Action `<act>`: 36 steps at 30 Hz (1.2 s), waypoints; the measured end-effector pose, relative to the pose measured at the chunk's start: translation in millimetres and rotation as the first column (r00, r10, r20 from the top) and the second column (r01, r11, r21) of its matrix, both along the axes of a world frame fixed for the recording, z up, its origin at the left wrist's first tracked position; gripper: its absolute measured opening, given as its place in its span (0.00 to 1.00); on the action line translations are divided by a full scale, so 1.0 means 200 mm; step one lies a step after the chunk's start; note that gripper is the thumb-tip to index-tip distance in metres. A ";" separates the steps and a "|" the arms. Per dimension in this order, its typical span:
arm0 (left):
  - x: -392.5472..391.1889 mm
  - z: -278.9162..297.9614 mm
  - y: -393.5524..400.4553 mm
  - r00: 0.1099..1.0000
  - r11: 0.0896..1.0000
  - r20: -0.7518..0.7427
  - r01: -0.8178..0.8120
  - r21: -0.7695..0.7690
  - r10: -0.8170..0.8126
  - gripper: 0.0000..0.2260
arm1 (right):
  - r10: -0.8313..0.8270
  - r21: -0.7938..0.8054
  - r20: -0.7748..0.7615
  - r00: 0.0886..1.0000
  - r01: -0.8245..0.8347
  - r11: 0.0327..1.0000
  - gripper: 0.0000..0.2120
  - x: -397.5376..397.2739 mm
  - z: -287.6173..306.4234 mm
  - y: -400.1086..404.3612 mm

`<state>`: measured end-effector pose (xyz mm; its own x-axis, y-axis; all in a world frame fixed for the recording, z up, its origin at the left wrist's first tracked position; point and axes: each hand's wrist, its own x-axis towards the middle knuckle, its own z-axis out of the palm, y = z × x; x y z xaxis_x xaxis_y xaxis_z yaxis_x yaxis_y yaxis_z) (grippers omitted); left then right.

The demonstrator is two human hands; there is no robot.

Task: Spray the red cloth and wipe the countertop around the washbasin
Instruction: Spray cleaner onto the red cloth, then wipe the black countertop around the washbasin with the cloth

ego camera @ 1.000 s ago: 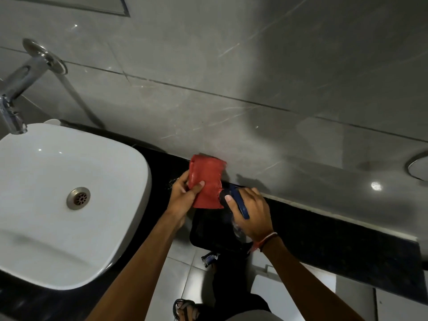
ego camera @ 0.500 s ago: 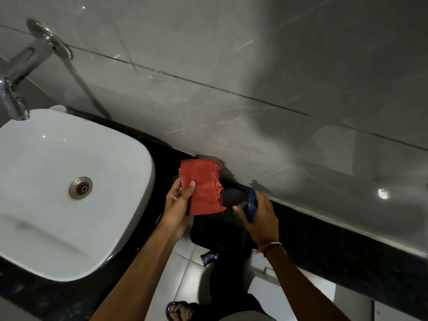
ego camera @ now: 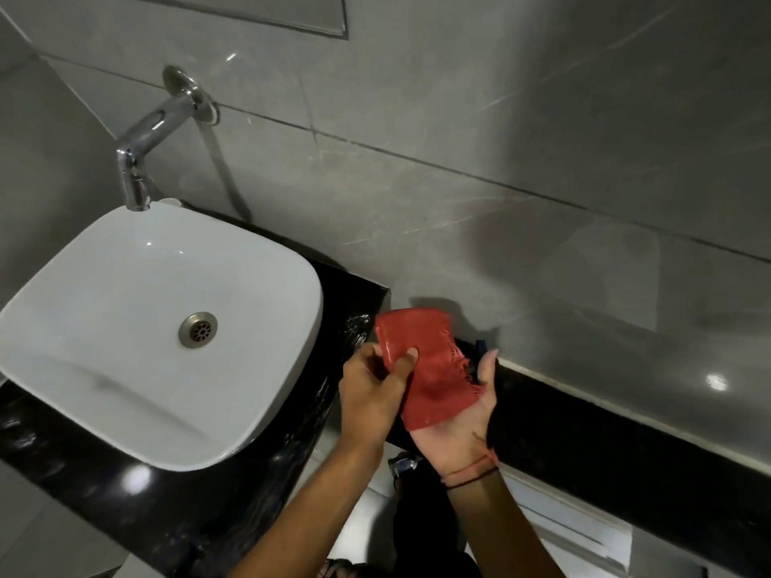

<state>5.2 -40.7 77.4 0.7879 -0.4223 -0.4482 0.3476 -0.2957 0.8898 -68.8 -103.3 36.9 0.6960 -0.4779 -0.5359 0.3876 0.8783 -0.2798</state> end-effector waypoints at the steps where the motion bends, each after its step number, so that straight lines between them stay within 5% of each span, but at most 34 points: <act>1: 0.02 0.01 0.03 0.994 0.997 0.105 0.034 0.070 -0.042 0.08 | 0.002 0.012 -0.001 1.000 -0.002 1.000 0.44 0.00 -0.03 0.02; 5: 0.10 0.03 0.22 0.903 0.938 0.345 0.144 0.315 -0.254 0.17 | -0.007 0.004 -0.028 1.000 0.007 1.000 0.36 -0.01 -0.15 0.06; 9: 0.29 0.01 0.56 0.659 0.880 0.657 0.016 0.475 -0.367 0.19 | -0.068 -0.016 -0.114 0.991 0.066 0.998 0.31 0.00 -0.21 0.06; 13: 0.59 -0.07 0.98 0.511 0.709 0.603 0.020 0.705 -0.613 0.25 | -0.124 -0.230 -0.293 0.948 0.056 0.971 0.25 0.18 -0.30 -0.05; 15: 0.71 -0.09 1.12 0.423 0.592 0.516 0.062 0.804 -0.745 0.28 | -0.016 -0.417 -0.472 0.882 -0.207 0.885 0.35 0.32 -0.28 -0.08; 16: 0.75 -0.10 1.15 0.378 0.538 0.473 0.086 0.838 -0.796 0.29 | 0.053 -0.479 -0.581 0.812 -0.395 0.784 0.39 0.39 -0.30 -0.09; 17: 0.78 -0.10 1.17 0.349 0.494 0.432 0.111 0.862 -0.832 0.30 | 0.030 -0.605 -0.656 0.754 -0.549 0.577 0.35 0.48 -0.32 -0.09; 19: 0.83 -0.12 1.18 0.298 0.454 0.400 0.141 0.879 -0.867 0.29 | -0.116 -0.632 -0.771 0.626 -0.774 0.021 0.24 0.67 -0.43 -0.09; 20: 0.84 -0.14 1.18 0.274 0.444 0.394 0.150 0.884 -0.877 0.28 | -0.244 -0.569 -0.764 0.598 -0.802 -0.183 0.24 0.73 -0.50 -0.10; 22: 0.85 -0.15 1.18 0.260 0.445 0.400 0.148 0.883 -0.879 0.26 | -0.422 -0.448 -0.696 0.581 -0.811 -0.377 0.25 0.78 -0.55 -0.11; 26: 0.86 -0.17 1.18 0.258 0.457 0.412 0.147 0.877 -0.874 0.26 | -0.464 -0.426 -0.630 0.623 -0.777 -0.464 0.25 0.77 -0.59 -0.17; 36: 0.89 -0.25 1.23 0.167 0.551 0.532 0.103 0.828 -0.830 0.27 | -0.534 -0.500 -0.568 0.626 -0.778 -0.380 0.23 0.70 -0.67 0.17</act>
<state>182.3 204.5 26.9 0.5277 -0.8494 -0.0102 -0.8448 -0.5261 0.0976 70.3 -70.1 -97.0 0.7801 -0.5949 0.1936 -0.4551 -0.7519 -0.4770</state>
